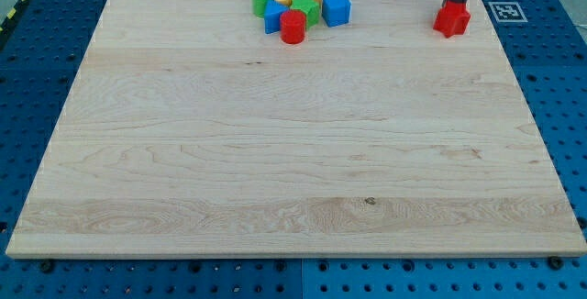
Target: Move the red star to the bottom right
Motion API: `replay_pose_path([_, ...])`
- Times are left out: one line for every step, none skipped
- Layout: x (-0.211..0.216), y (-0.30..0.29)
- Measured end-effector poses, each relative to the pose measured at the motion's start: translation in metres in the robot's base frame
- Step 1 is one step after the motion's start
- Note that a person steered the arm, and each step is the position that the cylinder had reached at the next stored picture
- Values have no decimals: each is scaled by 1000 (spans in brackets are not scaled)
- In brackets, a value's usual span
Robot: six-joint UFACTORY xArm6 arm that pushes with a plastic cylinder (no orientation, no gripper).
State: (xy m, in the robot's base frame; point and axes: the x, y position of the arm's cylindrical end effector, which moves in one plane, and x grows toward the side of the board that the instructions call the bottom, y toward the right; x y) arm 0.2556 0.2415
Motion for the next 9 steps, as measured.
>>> replay_pose_path([35, -3])
replay_pose_path([61, -9])
replay_pose_path([73, -28])
replay_pose_path([77, -59])
replay_pose_path([99, -66])
replay_pose_path([129, -50])
replay_pose_path([157, -39])
replay_pose_path([165, -31])
replay_pose_path([165, -21])
